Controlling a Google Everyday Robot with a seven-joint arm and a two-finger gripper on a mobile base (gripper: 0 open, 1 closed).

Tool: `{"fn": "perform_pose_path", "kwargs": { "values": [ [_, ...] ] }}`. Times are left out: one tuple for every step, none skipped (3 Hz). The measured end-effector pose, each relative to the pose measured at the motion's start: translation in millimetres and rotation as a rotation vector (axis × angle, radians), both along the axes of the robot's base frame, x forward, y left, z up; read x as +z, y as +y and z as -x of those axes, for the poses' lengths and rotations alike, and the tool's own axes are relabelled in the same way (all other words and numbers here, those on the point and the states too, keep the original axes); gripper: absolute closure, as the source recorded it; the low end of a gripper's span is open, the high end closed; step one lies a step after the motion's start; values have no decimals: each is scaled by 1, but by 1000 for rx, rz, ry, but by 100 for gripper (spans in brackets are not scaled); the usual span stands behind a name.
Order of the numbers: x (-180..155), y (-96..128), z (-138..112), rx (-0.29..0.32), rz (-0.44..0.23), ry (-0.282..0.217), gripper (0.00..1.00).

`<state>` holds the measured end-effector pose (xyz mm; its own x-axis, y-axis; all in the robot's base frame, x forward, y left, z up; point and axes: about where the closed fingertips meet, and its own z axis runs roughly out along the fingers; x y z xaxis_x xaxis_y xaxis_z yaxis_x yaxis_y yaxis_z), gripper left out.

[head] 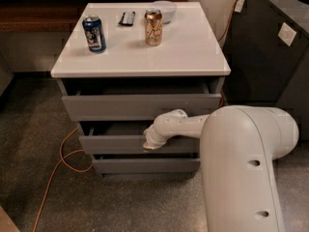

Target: Open middle drawer

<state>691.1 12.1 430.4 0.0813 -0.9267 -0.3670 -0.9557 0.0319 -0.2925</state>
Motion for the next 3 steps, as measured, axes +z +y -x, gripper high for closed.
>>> {"fn": "perform_pose_path", "kwargs": {
  "values": [
    [1,0,0,0,0,0,87],
    [1,0,0,0,0,0,100],
    [1,0,0,0,0,0,100]
  ]
}}
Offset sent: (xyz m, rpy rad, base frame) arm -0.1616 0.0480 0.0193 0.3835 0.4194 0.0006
